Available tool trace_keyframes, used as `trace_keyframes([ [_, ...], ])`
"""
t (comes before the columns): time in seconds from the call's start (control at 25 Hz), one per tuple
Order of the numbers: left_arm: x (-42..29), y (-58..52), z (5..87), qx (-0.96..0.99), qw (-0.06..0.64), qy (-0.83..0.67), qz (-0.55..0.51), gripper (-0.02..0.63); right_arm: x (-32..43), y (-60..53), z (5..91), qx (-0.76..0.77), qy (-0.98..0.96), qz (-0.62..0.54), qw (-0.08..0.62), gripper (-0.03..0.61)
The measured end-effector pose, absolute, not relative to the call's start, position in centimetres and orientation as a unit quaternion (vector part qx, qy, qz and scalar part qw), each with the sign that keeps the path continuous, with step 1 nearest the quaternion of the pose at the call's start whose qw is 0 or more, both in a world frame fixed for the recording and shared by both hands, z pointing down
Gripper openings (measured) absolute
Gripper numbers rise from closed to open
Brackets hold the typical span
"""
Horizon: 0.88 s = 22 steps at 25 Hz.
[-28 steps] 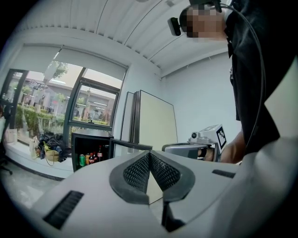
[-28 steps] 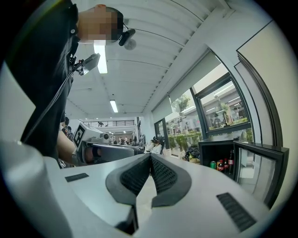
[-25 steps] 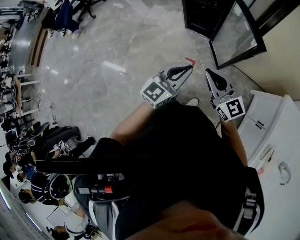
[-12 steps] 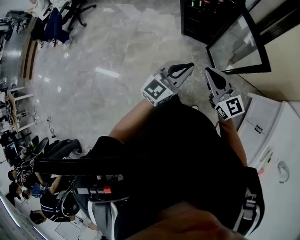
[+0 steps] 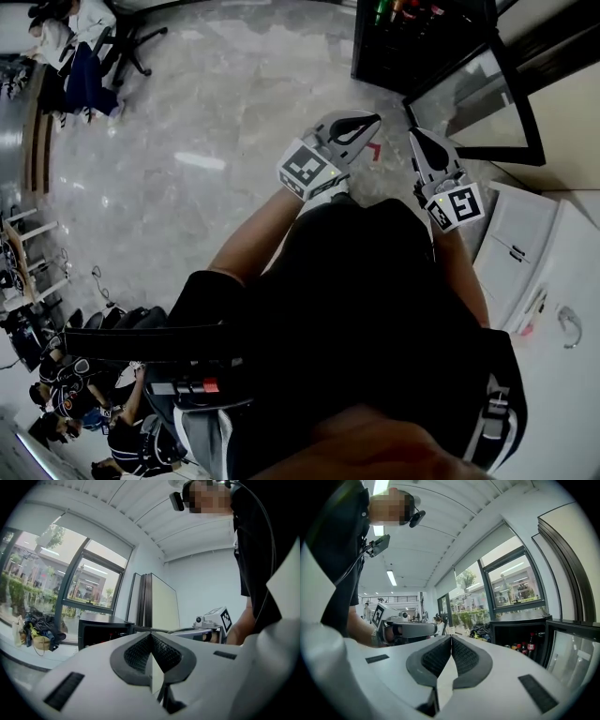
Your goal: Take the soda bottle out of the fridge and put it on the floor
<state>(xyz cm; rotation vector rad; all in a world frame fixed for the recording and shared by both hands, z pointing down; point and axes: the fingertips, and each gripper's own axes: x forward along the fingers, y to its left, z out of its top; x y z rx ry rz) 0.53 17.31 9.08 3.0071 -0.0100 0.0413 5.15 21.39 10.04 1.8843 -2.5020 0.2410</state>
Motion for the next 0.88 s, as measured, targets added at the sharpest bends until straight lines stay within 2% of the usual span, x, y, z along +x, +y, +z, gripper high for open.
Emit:
trace_keyframes([
  [0.36,3.8,12.5,10.9,0.997,0.077,-0.018,0.012,-0.003,9.5,15.4,12.6,0.603,-0.794,0.076,0.016,0.014],
  [0.72,12.6,5.7,13.9,0.993,0.083,-0.084,0.018,-0.003,19.2,7.2,16.7,0.608,-0.791,0.069,0.019,0.014],
  [0.88,16.6,2.7,15.0,0.991,0.061,-0.115,0.018,-0.003,23.2,3.3,19.2,0.606,-0.791,0.075,0.023,0.014],
])
